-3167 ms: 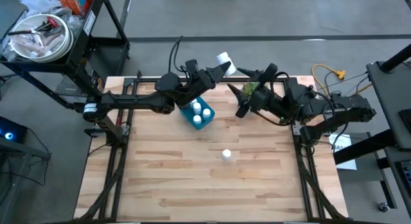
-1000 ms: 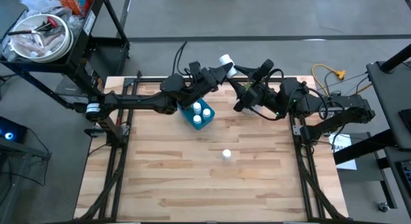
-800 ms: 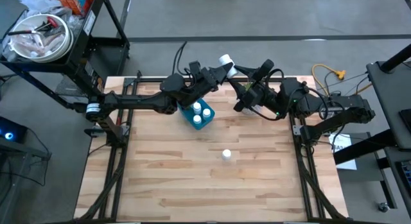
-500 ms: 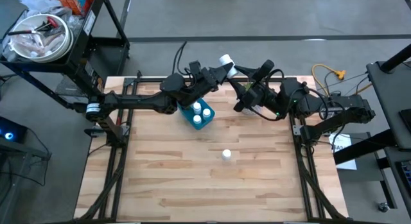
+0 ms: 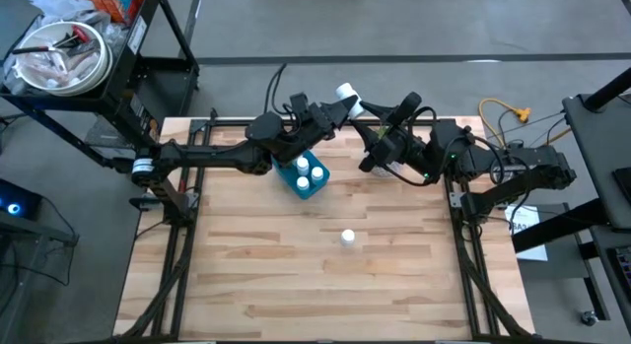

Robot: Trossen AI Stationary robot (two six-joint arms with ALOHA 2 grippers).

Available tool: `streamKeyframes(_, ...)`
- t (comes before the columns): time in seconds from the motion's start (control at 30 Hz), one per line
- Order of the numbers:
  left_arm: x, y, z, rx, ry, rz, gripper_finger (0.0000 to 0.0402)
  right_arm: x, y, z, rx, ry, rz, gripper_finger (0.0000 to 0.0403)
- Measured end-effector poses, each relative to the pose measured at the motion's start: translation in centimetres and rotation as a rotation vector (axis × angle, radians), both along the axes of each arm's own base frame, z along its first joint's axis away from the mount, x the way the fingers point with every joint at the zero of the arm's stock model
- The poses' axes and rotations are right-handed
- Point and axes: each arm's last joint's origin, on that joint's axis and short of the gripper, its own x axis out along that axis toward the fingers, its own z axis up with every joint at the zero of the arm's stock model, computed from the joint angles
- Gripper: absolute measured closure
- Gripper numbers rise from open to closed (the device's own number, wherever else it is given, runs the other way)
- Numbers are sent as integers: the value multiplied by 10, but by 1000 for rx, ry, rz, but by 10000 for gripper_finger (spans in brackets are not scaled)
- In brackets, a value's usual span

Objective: Pick and place pill bottles into a basket
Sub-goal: Put the white pill bottle into the dark blue bin

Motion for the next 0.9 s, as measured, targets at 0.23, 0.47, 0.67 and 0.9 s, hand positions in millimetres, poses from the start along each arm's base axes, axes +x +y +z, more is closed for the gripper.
streamKeyframes(0.23, 0, 0, 0, 2, 1, 0, 222, 0, 0, 0, 1, -1, 0, 228)
streamKeyframes(0.47, 0, 0, 0, 21, 11, 8, 221, -1, 0, 1, -1, -3, 1, 229)
streamKeyframes(0.67, 0, 0, 1, 69, 30, 26, 221, -3, 2, 2, -1, -9, 9, 233)
streamKeyframes(0.9, 0, 0, 1, 79, 31, 14, 220, -4, 3, 3, 6, -13, 12, 245)
